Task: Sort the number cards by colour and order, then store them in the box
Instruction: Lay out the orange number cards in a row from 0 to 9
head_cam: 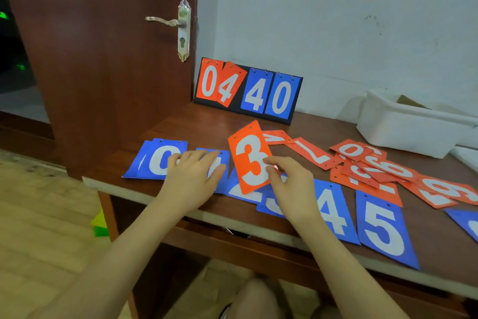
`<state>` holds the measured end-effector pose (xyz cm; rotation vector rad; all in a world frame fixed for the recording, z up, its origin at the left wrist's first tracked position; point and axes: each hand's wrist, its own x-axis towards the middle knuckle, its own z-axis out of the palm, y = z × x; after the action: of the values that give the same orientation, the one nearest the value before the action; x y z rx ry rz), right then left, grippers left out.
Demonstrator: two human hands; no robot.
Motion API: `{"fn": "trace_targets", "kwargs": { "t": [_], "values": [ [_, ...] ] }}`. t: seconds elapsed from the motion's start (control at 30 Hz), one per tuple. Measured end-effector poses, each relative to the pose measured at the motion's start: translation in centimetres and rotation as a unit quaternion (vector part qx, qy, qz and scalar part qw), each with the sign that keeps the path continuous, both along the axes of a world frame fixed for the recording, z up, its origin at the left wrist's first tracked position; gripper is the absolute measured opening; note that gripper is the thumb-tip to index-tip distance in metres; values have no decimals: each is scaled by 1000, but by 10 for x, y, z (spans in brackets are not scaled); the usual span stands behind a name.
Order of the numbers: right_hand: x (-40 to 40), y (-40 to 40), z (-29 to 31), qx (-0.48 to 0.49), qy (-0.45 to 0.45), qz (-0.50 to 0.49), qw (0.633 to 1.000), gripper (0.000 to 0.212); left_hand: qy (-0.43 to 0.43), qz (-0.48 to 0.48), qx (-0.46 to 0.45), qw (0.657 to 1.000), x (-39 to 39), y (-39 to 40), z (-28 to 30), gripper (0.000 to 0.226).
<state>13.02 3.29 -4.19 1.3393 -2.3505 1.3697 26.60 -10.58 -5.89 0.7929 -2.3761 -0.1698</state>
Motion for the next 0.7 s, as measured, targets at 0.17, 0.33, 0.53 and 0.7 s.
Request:
{"fn": "trace_targets", "kwargs": {
  "t": [0.17, 0.33, 0.53, 0.7],
  "values": [
    [0, 20, 5, -118, -120, 47, 985, 21, 140, -140, 246, 949, -32, 43, 20, 51],
    [-23, 72, 0, -54, -41, 25, 997, 32, 218, -156, 238, 934, -72, 84, 30, 49],
    [-67, 158, -11, 219, 122, -138, 958, 36, 196, -208, 238, 928, -126, 137, 34, 45],
    [-98, 214, -7, 308, 101, -128, 937, 34, 169, -250, 248, 921, -158, 180, 33, 46]
  ]
}}
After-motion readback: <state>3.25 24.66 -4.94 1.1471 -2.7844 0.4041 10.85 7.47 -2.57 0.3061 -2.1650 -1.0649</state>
